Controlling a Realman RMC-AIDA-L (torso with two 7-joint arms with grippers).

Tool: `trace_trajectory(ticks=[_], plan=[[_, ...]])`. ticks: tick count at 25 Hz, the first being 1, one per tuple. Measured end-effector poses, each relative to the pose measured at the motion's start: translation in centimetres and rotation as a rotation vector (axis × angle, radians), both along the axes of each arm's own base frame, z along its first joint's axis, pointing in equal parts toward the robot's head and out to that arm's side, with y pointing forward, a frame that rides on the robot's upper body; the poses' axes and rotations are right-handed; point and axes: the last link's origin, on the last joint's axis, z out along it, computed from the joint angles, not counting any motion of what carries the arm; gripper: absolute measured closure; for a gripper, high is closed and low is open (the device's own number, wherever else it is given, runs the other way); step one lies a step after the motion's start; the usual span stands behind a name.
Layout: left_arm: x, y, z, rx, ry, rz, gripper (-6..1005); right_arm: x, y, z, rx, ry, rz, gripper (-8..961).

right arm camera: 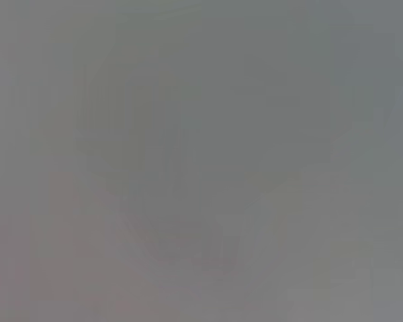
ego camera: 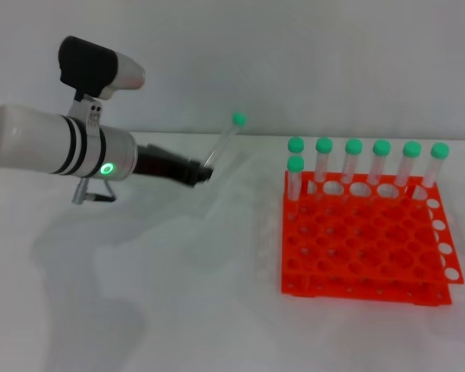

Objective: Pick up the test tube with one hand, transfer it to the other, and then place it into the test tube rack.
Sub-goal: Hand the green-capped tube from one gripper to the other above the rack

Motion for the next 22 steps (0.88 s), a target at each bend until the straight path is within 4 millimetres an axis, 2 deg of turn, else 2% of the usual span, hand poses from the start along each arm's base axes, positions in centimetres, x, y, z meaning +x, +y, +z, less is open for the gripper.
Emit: trace_trajectory(ticks=[6,9,14,19,20,22], plan=[[0.0,-0.2,0.5,0.188,-0.219,-0.115,804,0.3,-0.2,0.4,0.026,0.018,-0.011,116],[-0.3,-1.3,0.6,0.288,-0.322,-0.211,805,0.3,-0.3,0.6,0.035,0.040,-0.003,116],[-0.8,-3.3,0.1,0.381,-0.370,-0.353,805,-0.3,-0.7,1.0,0.016,0.126,0.070,116],[0.0,-5.0,-1.7,0.414,-0.390,-0.467,805,-1.6,-1.2,1.9,-0.144,0.244,0.237,121],[1.7,-6.2,-4.1,0.400,-0.391,-0.572,805,-1.8,-1.3,2.3,-0.195,0.257,0.274,121],[2.7,-6.9,-5.2,0.390,-0.402,-0.613,805,-2.3,-1.6,2.6,-0.281,0.259,0.334,121]])
